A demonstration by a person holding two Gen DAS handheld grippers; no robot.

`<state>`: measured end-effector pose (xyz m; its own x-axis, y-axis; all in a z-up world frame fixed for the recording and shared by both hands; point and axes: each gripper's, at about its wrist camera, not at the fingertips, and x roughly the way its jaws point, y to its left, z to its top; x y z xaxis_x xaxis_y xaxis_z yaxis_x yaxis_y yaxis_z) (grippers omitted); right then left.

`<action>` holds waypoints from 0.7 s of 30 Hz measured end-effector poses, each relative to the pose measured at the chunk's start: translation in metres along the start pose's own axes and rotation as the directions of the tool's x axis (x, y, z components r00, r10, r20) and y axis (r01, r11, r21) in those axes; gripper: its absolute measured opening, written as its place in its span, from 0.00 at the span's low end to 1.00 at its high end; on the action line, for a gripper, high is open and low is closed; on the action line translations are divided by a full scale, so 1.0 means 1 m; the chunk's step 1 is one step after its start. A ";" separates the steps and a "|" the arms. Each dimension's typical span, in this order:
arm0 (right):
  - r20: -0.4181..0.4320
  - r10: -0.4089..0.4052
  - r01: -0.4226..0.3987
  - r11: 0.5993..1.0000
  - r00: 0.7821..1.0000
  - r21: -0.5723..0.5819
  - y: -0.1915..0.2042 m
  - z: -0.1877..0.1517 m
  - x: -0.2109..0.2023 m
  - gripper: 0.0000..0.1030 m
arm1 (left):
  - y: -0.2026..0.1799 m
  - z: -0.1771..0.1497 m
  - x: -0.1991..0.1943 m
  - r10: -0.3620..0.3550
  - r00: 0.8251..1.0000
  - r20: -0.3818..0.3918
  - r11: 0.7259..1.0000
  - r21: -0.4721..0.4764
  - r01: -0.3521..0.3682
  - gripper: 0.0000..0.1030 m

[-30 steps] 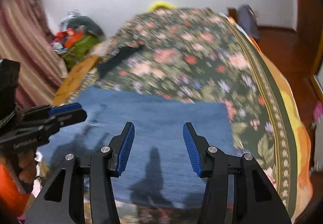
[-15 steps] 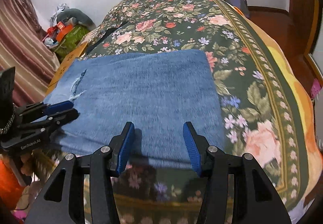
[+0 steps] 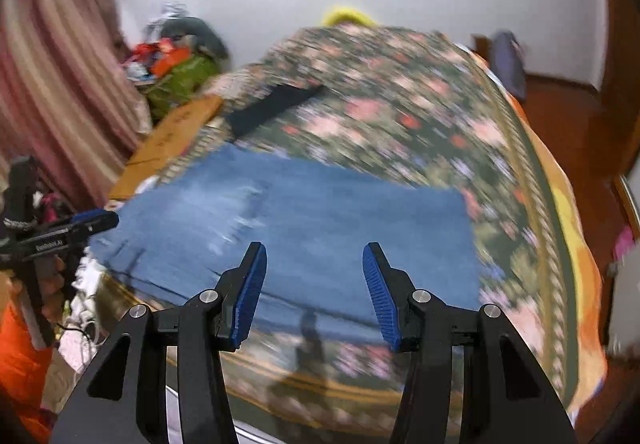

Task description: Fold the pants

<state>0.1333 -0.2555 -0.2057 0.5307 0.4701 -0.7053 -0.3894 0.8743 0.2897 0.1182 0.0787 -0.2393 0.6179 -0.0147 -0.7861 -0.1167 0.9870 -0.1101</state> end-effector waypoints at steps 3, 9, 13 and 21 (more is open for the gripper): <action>0.019 0.047 -0.046 0.997 0.999 -0.059 0.035 0.014 0.013 0.50 | 0.044 -0.012 -0.010 0.061 0.998 -0.012 0.996 -0.063 -0.061 0.89; -0.027 0.105 -0.108 0.981 0.994 -0.160 0.096 0.021 0.055 0.50 | 0.110 -0.048 -0.007 0.045 0.993 -0.109 0.974 -0.218 -0.068 0.88; -0.100 0.107 -0.125 0.972 0.989 -0.197 0.121 0.013 0.087 0.50 | 0.121 -0.072 0.006 -0.027 0.989 -0.146 0.961 -0.277 -0.014 0.88; -0.233 0.025 -0.085 0.965 0.972 -0.248 0.137 -0.010 0.136 0.50 | 0.130 -0.095 0.038 -0.251 0.957 -0.142 0.890 -0.422 0.171 0.88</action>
<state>0.1444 -0.0728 -0.2683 0.3308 0.4511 -0.8289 -0.6075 0.7739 0.1787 0.0526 0.1919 -0.3408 0.5106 -0.2849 -0.8112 -0.3264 0.8086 -0.4895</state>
